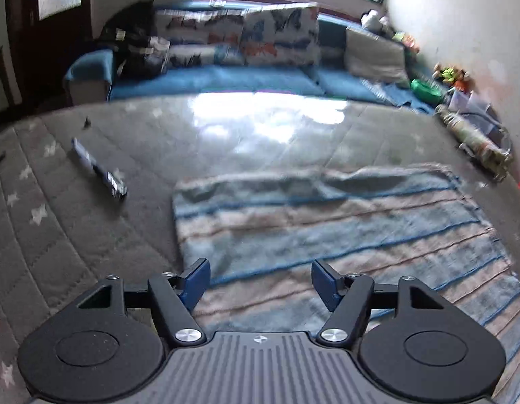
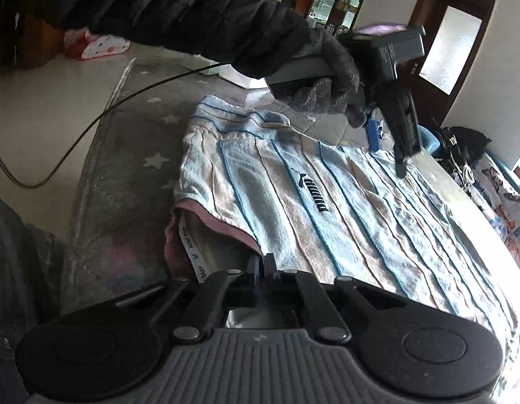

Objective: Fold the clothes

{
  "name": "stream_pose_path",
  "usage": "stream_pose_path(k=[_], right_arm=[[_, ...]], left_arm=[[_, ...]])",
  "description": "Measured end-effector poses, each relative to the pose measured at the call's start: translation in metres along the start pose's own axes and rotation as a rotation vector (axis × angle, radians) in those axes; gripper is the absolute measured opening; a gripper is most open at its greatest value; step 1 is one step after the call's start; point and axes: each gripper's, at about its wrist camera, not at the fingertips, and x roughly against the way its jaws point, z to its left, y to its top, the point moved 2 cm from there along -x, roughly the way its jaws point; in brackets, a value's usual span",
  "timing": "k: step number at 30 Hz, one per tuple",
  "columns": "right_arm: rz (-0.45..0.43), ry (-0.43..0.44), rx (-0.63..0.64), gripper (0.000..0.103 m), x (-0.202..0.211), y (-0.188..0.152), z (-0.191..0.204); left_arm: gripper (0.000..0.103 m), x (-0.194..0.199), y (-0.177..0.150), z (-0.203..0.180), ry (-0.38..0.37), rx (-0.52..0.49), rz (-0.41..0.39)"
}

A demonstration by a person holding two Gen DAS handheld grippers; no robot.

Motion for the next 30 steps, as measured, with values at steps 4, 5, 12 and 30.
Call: stream_pose_path(k=[4,5,12,30], right_arm=[[-0.003,0.009,-0.015,0.002,0.002,0.001,-0.002],[-0.006,0.009,-0.02,0.002,0.003,0.001,-0.003],[-0.002,0.033,-0.03,0.001,0.005,0.001,-0.001],[0.012,0.005,0.002,0.014,0.006,-0.004,0.003]], left_arm=[[0.054,-0.012,-0.004,-0.003,-0.009,-0.03,0.04],[0.051,-0.016,-0.006,-0.003,-0.005,-0.036,0.055],[0.038,-0.021,-0.009,0.003,-0.007,-0.046,0.034],[0.037,-0.02,-0.01,0.005,0.002,-0.055,0.021]])
